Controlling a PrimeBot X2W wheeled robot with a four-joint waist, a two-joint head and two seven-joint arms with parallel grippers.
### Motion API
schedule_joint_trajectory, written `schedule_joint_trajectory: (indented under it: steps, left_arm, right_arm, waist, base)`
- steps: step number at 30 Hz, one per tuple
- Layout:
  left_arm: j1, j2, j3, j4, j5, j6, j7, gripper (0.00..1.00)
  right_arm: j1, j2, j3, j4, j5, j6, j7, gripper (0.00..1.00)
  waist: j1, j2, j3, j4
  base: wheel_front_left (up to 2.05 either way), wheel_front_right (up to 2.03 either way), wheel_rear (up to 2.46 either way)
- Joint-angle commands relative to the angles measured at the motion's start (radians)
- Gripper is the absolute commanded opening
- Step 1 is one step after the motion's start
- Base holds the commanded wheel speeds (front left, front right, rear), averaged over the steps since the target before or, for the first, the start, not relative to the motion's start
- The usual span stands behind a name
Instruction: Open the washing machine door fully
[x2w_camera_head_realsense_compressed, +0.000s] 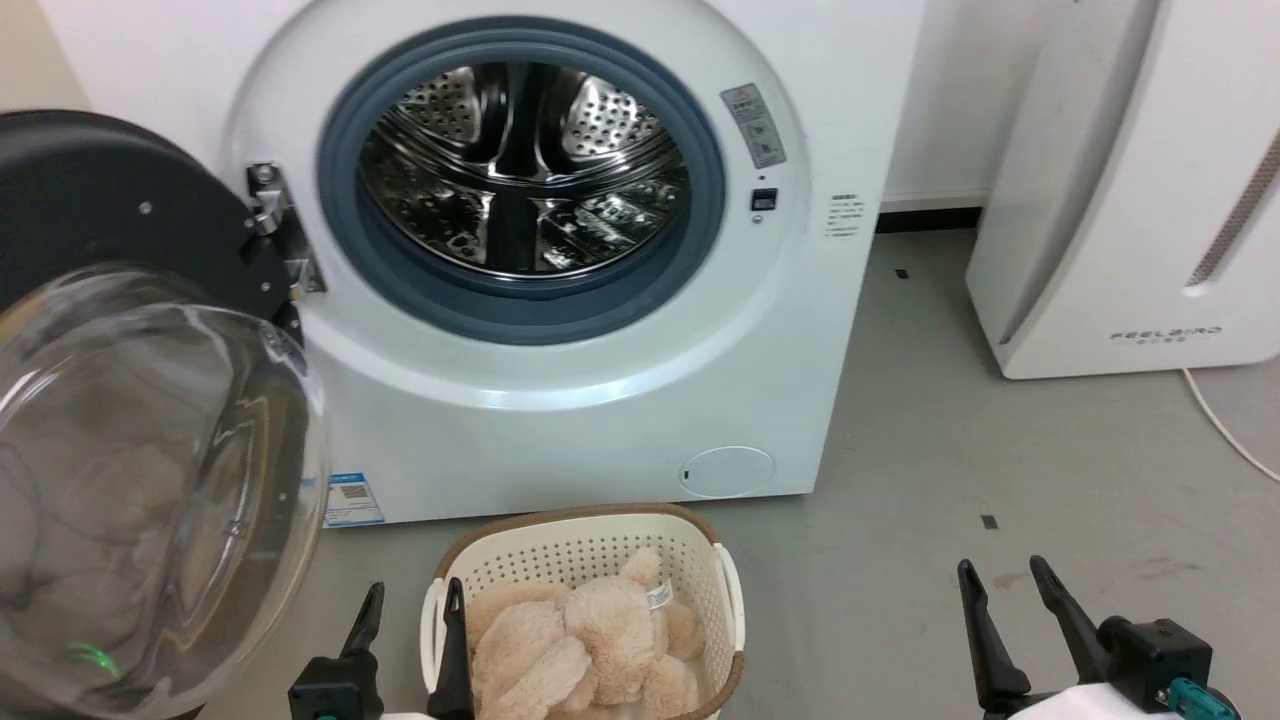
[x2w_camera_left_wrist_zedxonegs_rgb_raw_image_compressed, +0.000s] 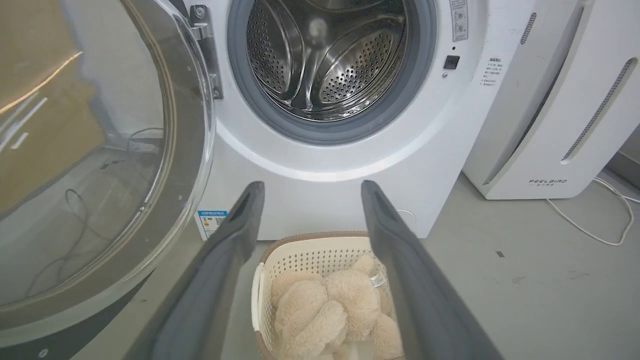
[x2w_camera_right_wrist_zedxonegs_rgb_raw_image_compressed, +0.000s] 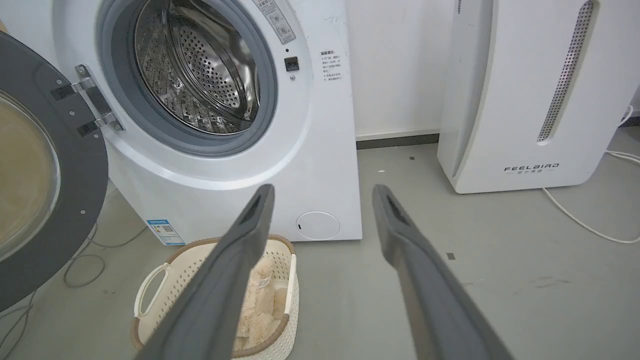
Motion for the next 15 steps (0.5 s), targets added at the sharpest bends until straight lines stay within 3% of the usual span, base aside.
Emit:
schedule_joint_trajectory:
  steps: [1, 11, 12, 15]
  left_arm:
    - [-0.012, -0.002, 0.002, 0.008, -0.002, -0.004, -0.006, 1.00]
    - [-0.016, 0.003, 0.000, 0.050, -0.014, -0.005, -0.011, 1.00]
    - [-0.001, 0.002, -0.003, 0.049, -0.010, 0.000, -0.005, 0.00]
    - [-0.001, 0.001, -0.003, 0.048, -0.008, -0.001, -0.001, 0.00]
  right_arm:
    - [0.016, 0.003, 0.000, -0.007, -0.005, 0.001, 0.001, 1.00]
    - [0.014, 0.003, 0.002, -0.010, -0.001, 0.001, 0.004, 1.00]
    - [0.011, 0.000, 0.001, -0.007, 0.000, 0.000, 0.005, 0.00]
    - [0.011, 0.000, 0.001, -0.008, -0.001, 0.000, 0.006, 0.00]
  waist:
    - [0.0000, -0.0001, 0.002, -0.012]
    - [0.0000, -0.0001, 0.008, -0.027]
    - [0.0000, -0.0001, 0.008, -0.027]
    - [0.0000, -0.0001, 0.008, -0.026]
  base:
    - [0.00, 0.00, 0.00]
    - [0.00, 0.00, 0.00]
    - [0.00, 0.00, 0.00]
    - [0.00, 0.00, 0.00]
